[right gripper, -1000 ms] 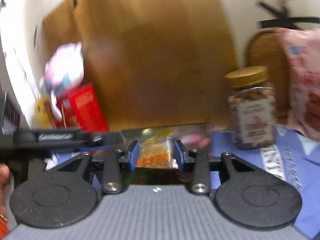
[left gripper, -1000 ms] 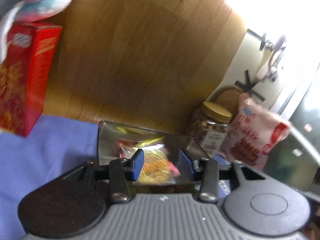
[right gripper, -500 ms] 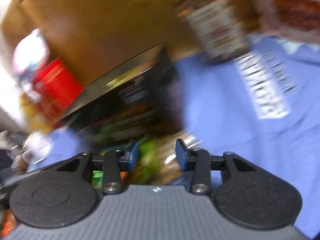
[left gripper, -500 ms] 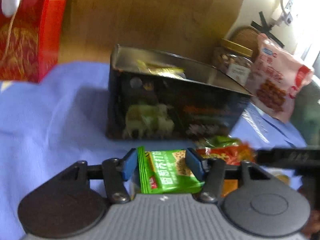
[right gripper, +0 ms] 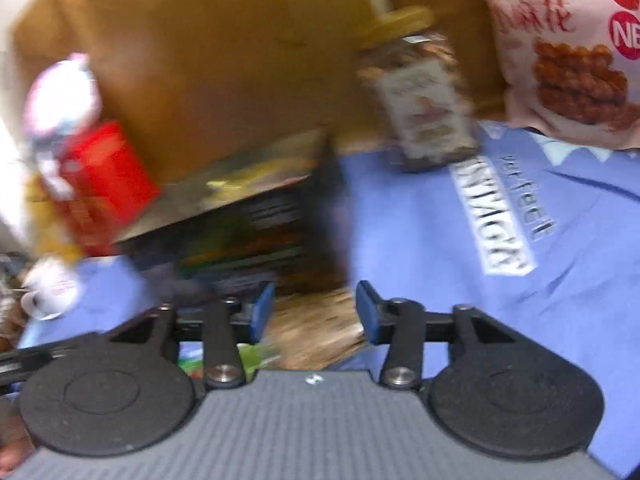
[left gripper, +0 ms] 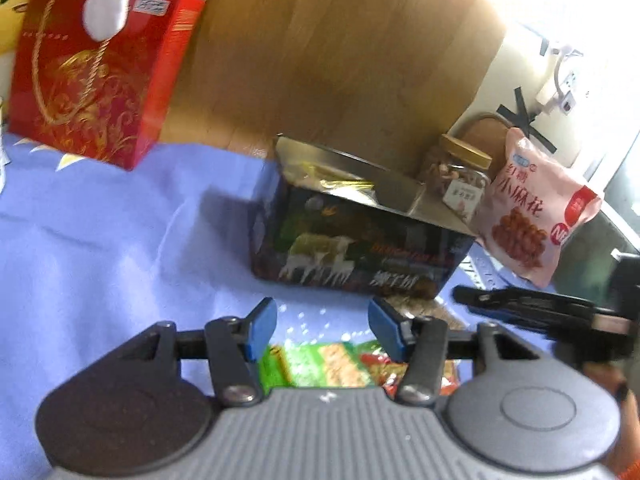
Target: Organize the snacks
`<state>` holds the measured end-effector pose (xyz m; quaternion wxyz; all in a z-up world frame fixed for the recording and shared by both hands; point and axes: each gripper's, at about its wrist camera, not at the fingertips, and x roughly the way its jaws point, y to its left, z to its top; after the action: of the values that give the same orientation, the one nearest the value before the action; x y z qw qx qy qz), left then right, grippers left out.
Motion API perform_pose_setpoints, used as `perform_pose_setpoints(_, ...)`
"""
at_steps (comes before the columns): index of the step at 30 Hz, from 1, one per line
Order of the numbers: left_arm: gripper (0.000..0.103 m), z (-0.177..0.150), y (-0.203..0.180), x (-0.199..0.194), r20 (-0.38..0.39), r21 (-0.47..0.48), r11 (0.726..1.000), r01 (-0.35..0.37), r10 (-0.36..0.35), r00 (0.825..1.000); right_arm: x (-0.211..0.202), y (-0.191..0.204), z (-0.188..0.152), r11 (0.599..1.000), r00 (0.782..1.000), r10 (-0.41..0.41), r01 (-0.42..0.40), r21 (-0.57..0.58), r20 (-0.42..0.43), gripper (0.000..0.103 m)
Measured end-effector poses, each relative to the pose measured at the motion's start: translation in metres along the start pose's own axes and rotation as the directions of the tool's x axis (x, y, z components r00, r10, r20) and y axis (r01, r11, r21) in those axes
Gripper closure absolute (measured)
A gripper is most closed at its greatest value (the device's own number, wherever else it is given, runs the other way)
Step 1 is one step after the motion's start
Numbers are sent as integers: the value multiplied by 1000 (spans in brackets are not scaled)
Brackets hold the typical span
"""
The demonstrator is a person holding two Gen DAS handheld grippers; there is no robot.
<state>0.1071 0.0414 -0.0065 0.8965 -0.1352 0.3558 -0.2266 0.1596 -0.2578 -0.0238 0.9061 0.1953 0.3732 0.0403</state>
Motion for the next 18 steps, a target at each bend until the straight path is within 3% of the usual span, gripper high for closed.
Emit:
perform_pose_setpoints(2, 52, 1, -5, 8, -9, 17, 1000, 0, 0, 1000, 17, -8, 1, 1000, 998, 0, 1, 13, -68, 52)
perform_pose_setpoints(8, 52, -3, -10, 37, -62, 18, 1000, -2, 3, 998, 11, 21, -25, 991, 998, 5, -14, -132, -67, 58)
perform_pose_setpoints(14, 50, -11, -14, 46, -89, 21, 1000, 13, -11, 996, -13, 55, -68, 967, 995, 72, -87, -241, -71, 64)
perform_pose_setpoints(18, 50, -14, -17, 46, -93, 34, 999, 11, -7, 996, -22, 63, -83, 960, 989, 130, -143, -239, -71, 65)
